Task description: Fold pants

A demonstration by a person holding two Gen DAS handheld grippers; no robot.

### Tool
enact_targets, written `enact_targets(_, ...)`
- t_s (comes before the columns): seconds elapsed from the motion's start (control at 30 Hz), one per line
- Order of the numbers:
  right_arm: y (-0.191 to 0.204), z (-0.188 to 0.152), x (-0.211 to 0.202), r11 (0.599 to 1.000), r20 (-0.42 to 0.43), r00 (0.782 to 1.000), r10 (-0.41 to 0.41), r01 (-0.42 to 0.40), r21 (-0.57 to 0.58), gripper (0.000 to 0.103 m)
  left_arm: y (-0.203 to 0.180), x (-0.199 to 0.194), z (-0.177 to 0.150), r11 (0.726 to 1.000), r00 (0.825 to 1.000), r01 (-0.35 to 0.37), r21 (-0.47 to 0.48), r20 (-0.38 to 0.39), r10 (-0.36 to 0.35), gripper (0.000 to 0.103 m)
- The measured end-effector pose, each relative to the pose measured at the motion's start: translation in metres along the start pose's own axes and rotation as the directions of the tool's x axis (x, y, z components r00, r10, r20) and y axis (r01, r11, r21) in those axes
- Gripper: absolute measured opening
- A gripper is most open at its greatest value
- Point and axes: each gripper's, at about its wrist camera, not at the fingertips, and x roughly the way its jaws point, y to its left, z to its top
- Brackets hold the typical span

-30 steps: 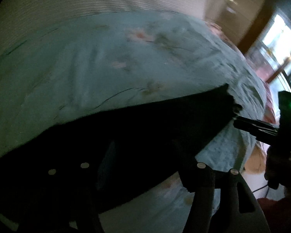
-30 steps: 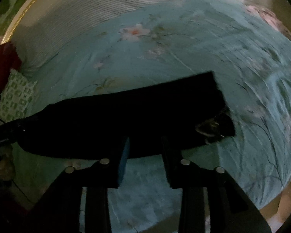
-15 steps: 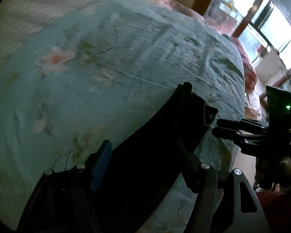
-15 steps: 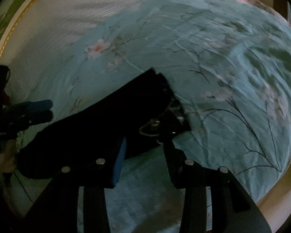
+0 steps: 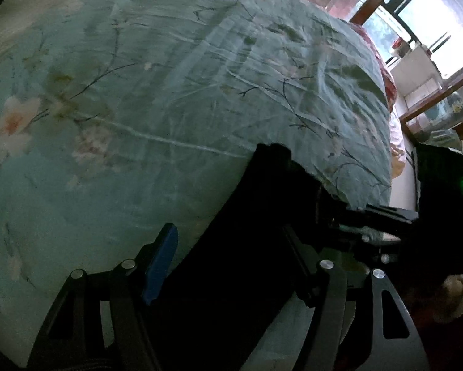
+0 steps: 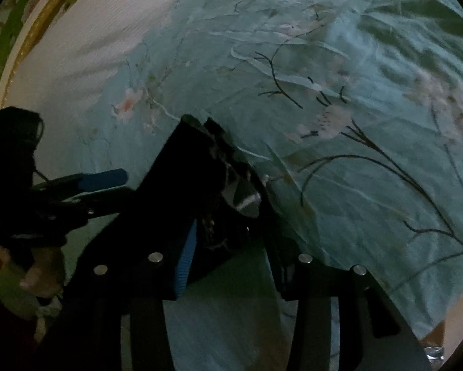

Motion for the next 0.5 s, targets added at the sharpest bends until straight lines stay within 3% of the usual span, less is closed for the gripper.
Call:
enact_targets(0.03,0.0,0.001,0.001,1.0,0.006,1.0,0.009,-0.009,-0.008,0.041,-0.003,0.004,0.004,1.0,1.0,0.001,0.007,-0.005,-0.001,0.068)
enact_targets(0.07,-0.002,0.001,0.002,1.0,0.006,1.0,0.024,-0.024,-0.005,0.019,-0.006,0.008,0.009,1.0,1.0,0.006,0.015,-0.014,-0.005,0.068)
enact_targets(0.1,-0.006,0.002,0.003,0.999,0.005,0.999,0.045,-0.045,0.017,0.015,-0.009,0.012,0.013,1.0,1.0,0.008,0.022,-0.022,-0.007,0.068)
enact_targets(0.3,-0.019,0.003,-0.012,0.997,0.023,0.996,0.083,-0.083,-0.005,0.013,-0.023,0.031,0.03,0.998,0.997,0.06,0.031,-0.057,-0.058,0.064)
enact_targets(0.47,-0.023,-0.001,-0.013,0.996,0.012,0.996,0.085,-0.085,-0.014,0.013,-0.032,0.055,0.036,0.995,0.989,0.104,0.01,-0.105,-0.103,0.023)
enact_targets(0.5,-0.023,-0.001,-0.013,0.996,0.011,0.996,0.085,-0.085,-0.017,0.013,-0.034,0.054,0.036,0.994,0.99,0.108,0.016,-0.094,-0.106,0.02)
